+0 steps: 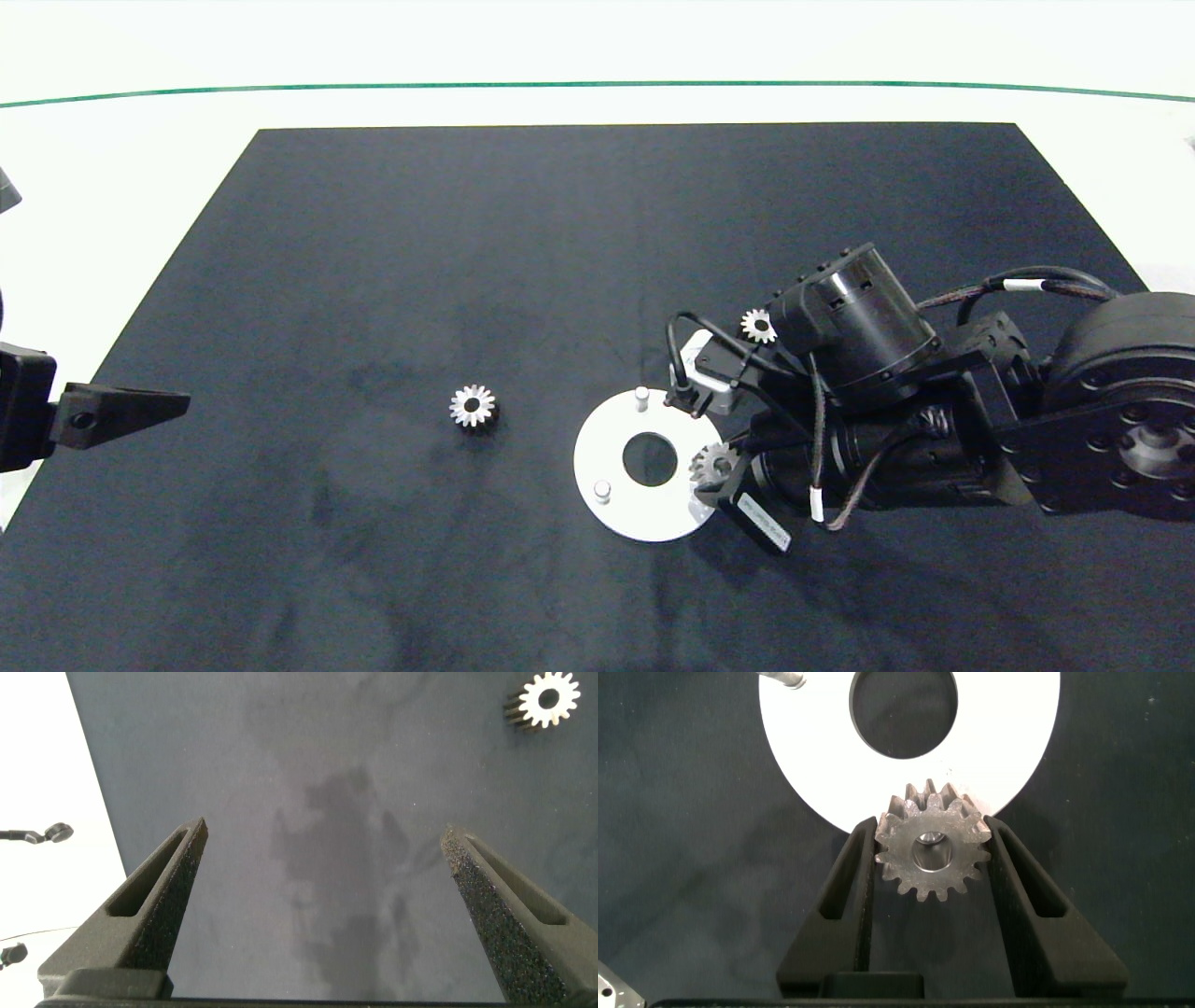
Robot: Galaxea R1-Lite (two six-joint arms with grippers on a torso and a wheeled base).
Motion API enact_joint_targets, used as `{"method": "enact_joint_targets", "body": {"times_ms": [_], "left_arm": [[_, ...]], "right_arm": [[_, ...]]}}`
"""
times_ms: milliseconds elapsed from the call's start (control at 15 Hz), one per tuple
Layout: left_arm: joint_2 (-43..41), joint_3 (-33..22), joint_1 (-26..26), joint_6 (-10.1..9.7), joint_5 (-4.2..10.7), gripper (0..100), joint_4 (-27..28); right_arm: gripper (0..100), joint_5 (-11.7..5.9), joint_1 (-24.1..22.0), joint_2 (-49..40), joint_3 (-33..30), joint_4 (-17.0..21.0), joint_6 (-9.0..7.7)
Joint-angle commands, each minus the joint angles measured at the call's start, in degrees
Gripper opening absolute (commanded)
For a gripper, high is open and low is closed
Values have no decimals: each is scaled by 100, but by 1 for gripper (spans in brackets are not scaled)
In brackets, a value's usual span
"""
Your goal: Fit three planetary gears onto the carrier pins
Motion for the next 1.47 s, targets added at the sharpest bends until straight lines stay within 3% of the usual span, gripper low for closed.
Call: {"method": "enact_joint_targets", "body": {"times_ms": [67, 667, 733, 1467], "left_arm": [[-14, -1, 2, 5, 6, 100, 19], [-5, -10, 11, 5, 6, 100, 19], [-14, -10, 2, 5, 6, 100, 19], [-32, -19, 20, -4, 6, 100, 19]], "right_arm": [[0, 3, 3, 84, -16, -1, 0], [0, -5, -6, 67, -25, -10, 9], [100, -14, -6, 58, -25, -10, 9], [100, -111, -41, -241, 10, -10, 0]]}}
